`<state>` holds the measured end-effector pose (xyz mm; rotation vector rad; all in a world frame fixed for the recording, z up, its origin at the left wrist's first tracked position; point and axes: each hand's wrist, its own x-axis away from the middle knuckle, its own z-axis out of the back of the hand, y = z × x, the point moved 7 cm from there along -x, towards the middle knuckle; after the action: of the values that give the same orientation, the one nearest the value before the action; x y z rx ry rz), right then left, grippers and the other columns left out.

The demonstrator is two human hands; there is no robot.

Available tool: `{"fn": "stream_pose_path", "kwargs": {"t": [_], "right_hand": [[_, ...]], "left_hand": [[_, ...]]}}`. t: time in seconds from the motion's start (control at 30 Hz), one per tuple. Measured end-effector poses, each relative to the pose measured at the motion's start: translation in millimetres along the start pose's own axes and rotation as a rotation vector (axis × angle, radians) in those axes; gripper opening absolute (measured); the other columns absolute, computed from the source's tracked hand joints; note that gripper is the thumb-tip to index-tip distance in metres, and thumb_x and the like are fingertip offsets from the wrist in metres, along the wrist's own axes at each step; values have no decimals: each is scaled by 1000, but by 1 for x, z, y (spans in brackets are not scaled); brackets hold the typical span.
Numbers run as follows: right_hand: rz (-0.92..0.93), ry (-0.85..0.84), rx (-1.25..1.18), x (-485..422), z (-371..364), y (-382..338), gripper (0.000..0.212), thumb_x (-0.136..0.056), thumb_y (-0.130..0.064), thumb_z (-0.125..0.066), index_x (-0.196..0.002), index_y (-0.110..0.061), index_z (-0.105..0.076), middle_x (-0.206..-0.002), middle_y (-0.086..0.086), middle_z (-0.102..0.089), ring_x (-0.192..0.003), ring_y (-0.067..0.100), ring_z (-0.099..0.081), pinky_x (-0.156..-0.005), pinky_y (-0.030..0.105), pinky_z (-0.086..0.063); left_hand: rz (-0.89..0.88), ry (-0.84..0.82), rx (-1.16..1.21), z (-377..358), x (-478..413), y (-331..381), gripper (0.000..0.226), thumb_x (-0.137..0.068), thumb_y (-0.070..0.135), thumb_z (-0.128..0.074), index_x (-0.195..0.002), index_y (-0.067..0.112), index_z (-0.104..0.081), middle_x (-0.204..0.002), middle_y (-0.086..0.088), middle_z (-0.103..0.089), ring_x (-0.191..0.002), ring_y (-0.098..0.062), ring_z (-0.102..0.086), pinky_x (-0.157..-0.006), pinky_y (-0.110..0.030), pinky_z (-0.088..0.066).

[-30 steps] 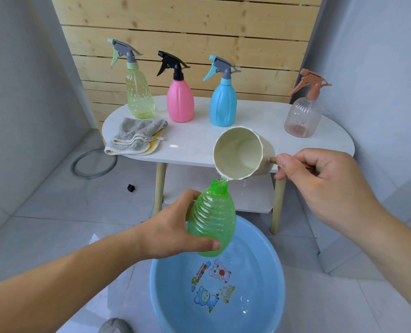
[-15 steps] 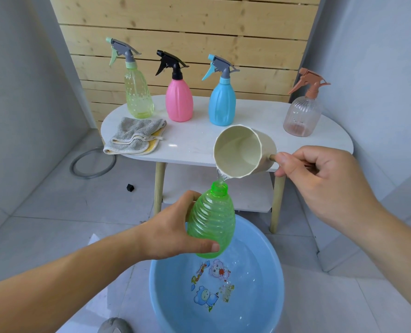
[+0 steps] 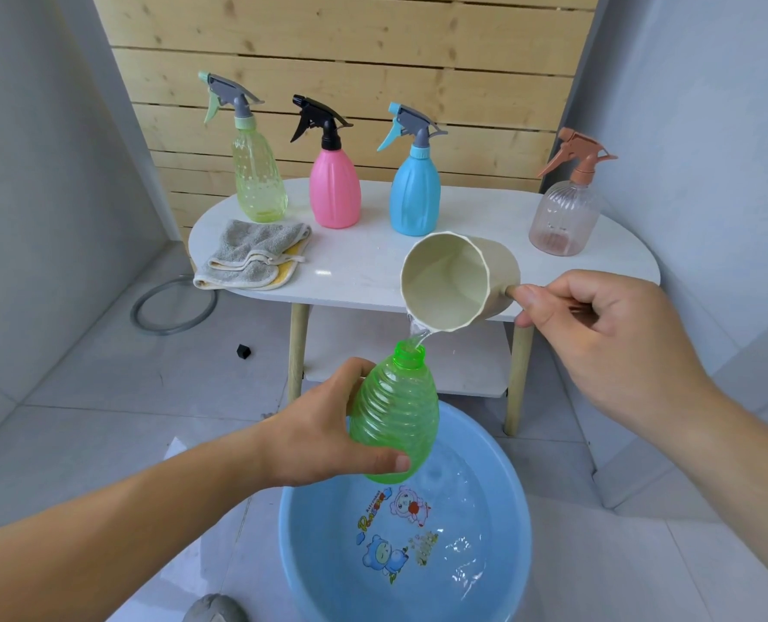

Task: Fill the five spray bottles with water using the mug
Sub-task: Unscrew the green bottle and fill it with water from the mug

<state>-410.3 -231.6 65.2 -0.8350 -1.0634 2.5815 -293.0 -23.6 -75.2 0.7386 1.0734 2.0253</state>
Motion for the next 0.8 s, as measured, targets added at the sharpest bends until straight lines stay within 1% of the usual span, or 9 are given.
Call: {"fn": "stream_pose_path", "kwargs": {"t": [0.13, 0.23, 0.37, 0.47, 0.5, 0.6, 0.7, 0.73, 0.8], "right_hand": [[15, 15, 16, -1, 1, 2, 32, -90, -41, -63, -72, -17, -72, -67, -23, -67, -65, 13, -58, -57, 13, -39], [18, 11, 8, -1, 1, 4, 31, -90, -42, -63, -73, -17, -73, -74, -25, -70, -71, 15, -64, -64, 19, -45], [19, 11, 3, -1, 0, 5, 31, -89, -43, -63, -74, -18, -73, -80, -29, -70, -78, 11, -68, -69, 20, -48], [35, 21, 11, -1, 0, 5, 33, -88, -50, -63, -75, -21, -73, -85, -31, -71, -79, 36, -69, -72, 34, -50], [43, 28, 13, -1, 0, 5, 37, -86, -54, -60, -75, -21, -72, -87, -31, -71, -80, 37, -69, -73, 37, -50], [52, 41, 4, -1, 1, 3, 38, -83, -57, -59, -74, -22, -72, -90, -29, -72, -82, 27, -70, -72, 38, -51], [54, 34, 11, -1, 1, 3, 26, -89, -40, -67, -75, -19, -72, -86, -20, -73, -87, 14, -70, -74, 38, -52], [63, 35, 21, -1, 1, 3, 26, -89, -39, -67, -76, -18, -72, -86, -17, -73, -87, 15, -70, -74, 39, -53], [86, 47, 37, -1, 1, 2, 32, -87, -47, -64, -75, -19, -71, -84, -12, -74, -85, 28, -69, -74, 42, -54]], "left_hand": [[-2, 5, 1, 0, 0, 0, 85, -56, 58, -90, -127, 34, -48, -118, 7, -68, -113, -10, -67, -103, -40, -55], [0, 4, 4, -1, 0, 0, 86, -56, 57, -90, -127, 33, -48, -119, 6, -68, -114, -10, -67, -103, -39, -55], [0, 4, -5, -1, 0, 1, 86, -56, 58, -89, -127, 34, -48, -118, 7, -68, -113, -9, -67, -103, -38, -55], [4, -1, -7, -1, 1, 1, 85, -56, 59, -88, -127, 34, -48, -118, 7, -68, -112, -8, -67, -102, -37, -55], [4, -2, -6, -1, 1, 1, 85, -56, 59, -88, -127, 34, -48, -118, 7, -68, -112, -8, -67, -102, -37, -55], [9, 2, -7, -1, 1, 1, 86, -55, 59, -88, -127, 34, -48, -117, 7, -67, -111, -7, -66, -102, -36, -55], [14, 3, -1, -1, 1, 1, 87, -55, 59, -88, -128, 33, -48, -118, 9, -67, -111, -6, -66, -102, -35, -55], [16, 3, 0, -1, 1, 1, 87, -55, 59, -88, -128, 33, -48, -118, 8, -67, -112, -7, -66, -103, -36, -55], [18, 4, 2, -1, 1, 0, 87, -55, 58, -88, -128, 33, -49, -119, 9, -67, -113, -7, -66, -103, -36, -55]]}}
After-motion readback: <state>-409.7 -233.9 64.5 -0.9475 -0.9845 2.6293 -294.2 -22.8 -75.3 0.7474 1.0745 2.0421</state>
